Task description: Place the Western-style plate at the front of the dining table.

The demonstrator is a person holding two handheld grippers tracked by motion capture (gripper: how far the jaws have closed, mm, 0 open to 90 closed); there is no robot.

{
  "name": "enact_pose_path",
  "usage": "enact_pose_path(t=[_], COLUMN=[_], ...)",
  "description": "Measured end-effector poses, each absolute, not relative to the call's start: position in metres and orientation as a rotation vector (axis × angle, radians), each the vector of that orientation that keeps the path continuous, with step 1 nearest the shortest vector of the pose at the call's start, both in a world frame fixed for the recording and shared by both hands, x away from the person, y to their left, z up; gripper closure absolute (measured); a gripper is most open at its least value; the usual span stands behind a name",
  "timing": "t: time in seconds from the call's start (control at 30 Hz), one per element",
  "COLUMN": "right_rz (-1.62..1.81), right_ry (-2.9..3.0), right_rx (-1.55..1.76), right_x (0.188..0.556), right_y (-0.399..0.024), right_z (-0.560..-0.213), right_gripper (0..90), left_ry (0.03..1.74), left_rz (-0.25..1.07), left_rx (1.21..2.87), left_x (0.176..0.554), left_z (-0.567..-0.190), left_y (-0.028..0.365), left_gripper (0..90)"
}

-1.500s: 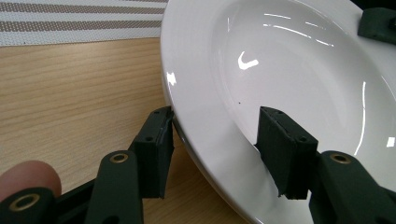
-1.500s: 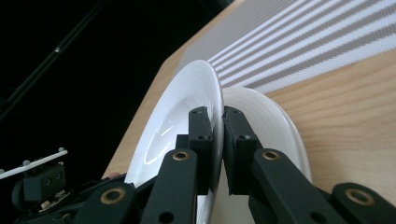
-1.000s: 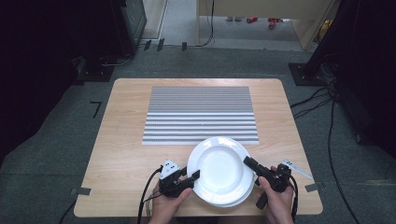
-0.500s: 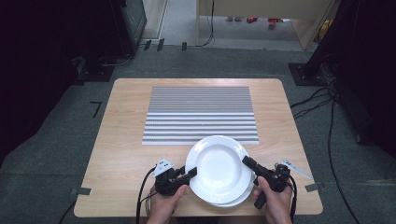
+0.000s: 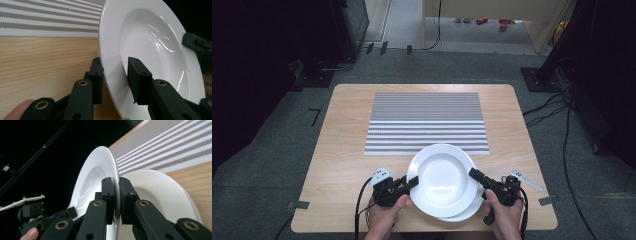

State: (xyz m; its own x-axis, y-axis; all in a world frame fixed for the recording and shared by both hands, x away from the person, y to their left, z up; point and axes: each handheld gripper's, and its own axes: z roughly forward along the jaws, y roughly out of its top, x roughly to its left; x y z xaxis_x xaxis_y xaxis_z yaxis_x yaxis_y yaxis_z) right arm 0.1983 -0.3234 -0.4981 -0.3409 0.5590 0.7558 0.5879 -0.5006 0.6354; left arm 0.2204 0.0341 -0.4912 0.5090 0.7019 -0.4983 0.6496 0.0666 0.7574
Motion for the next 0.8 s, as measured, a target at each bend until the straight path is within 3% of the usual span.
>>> enact_pose_path(t=[0.8], right_rz=[-1.978], right_ry=[-1.695], right_rx=[-1.768], right_x=[0.230], right_y=[-0.291], right_z=[-0.470], right_gripper=[82.2], left_ry=[1.192], left_rz=[0.059], left_rx=[1.540], left_x=[0.245], left_z=[-0.466], left_y=[0.069], left_gripper=[72.5])
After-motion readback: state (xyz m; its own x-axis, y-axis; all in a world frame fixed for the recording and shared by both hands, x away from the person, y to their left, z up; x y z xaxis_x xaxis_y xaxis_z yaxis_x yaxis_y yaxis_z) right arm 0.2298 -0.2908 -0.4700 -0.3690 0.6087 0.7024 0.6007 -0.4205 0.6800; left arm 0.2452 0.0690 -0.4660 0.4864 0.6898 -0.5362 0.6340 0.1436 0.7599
